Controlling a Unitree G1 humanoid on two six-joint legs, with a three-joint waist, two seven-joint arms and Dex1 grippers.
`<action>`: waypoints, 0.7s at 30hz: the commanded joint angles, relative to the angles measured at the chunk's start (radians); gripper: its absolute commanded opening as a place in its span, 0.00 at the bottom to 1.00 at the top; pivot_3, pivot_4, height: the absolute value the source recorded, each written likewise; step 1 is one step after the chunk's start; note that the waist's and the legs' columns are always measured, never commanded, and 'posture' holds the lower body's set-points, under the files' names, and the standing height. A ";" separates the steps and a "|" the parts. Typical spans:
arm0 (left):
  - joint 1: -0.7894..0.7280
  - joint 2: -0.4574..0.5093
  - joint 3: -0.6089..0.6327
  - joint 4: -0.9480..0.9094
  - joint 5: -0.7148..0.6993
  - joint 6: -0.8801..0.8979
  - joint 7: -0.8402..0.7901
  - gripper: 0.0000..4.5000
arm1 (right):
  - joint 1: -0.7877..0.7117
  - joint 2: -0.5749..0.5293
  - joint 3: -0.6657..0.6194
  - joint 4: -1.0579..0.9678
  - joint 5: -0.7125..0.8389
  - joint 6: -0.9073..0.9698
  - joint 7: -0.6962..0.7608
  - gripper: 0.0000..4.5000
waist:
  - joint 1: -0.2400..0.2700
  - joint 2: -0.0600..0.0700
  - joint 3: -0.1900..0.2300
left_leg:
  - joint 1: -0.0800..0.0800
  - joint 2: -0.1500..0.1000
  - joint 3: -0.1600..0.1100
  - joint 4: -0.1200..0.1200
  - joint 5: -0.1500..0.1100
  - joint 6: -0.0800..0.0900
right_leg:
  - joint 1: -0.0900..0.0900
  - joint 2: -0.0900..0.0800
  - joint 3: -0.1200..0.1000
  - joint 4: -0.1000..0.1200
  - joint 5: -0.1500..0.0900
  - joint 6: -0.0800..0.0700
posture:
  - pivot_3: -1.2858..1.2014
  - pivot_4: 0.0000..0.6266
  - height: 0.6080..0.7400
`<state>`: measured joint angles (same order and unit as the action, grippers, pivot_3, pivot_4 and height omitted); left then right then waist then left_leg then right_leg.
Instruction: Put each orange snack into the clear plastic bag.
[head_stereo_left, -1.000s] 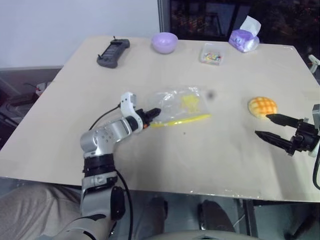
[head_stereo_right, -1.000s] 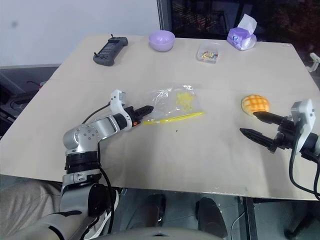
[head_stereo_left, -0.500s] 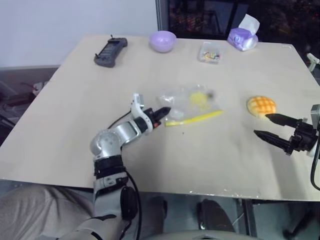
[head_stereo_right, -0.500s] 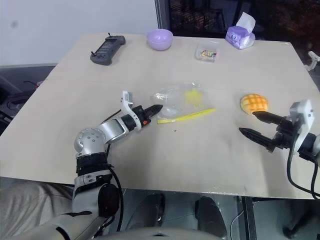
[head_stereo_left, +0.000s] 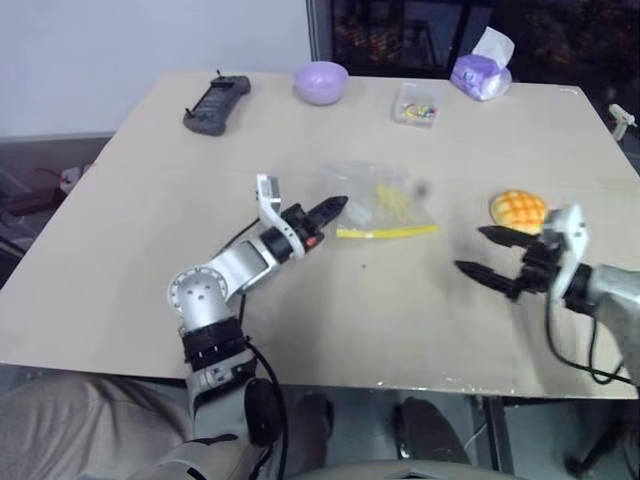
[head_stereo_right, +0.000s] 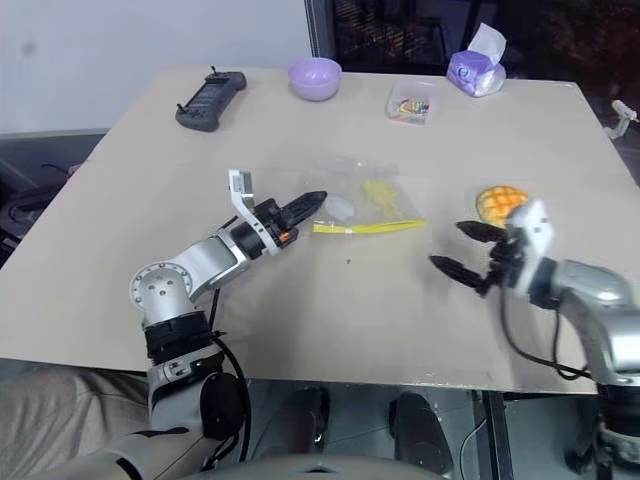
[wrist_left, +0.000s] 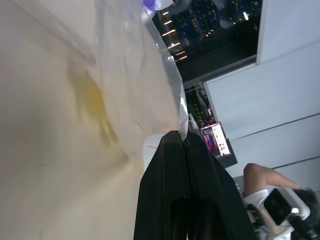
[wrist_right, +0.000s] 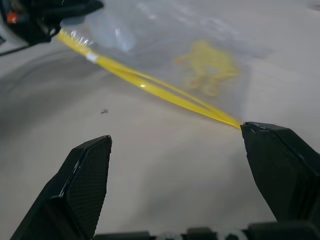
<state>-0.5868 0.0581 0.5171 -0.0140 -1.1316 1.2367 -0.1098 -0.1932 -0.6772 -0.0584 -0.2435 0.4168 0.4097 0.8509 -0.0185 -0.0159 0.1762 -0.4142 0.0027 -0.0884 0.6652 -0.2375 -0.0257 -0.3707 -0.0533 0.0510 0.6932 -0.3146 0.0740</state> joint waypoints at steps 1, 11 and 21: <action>-0.003 0.014 -0.012 -0.008 -0.041 -0.017 0.004 0.01 | -0.089 0.051 0.162 0.114 -0.248 -0.206 -0.083 1.00 | -0.001 0.000 0.000 | 0.000 0.000 0.000 0.000 0.001 -0.001 | 0.000 0.000 0.000 0.000 0.000 0.000 | 0.52 0.24 1.00; 0.013 0.054 -0.045 0.036 -0.050 -0.040 -0.051 0.01 | -0.371 0.237 0.255 0.626 -0.523 -0.518 -0.333 1.00 | 0.001 -0.001 0.000 | 0.000 0.000 0.001 -0.001 0.001 -0.002 | -0.001 0.000 0.001 0.000 0.000 0.000 | 0.52 0.24 1.00; 0.019 0.071 -0.054 0.023 -0.070 -0.064 -0.034 0.00 | -0.400 0.228 0.246 0.771 -0.562 -0.652 -0.328 0.34 | -0.001 -0.001 0.000 | 0.000 0.000 0.001 -0.001 0.001 -0.002 | -0.001 0.000 0.001 0.000 0.000 0.000 | 0.52 0.24 1.00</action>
<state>-0.5658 0.1258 0.4624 0.0347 -1.1692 1.1838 -0.1448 -0.5877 -0.4357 0.2015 0.5269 -0.1407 -0.2211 0.5204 -0.0200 -0.0165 0.1766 -0.4144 0.0026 -0.0874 0.6643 -0.2362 -0.0280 -0.3718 -0.0538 0.0521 0.6932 -0.3144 0.0737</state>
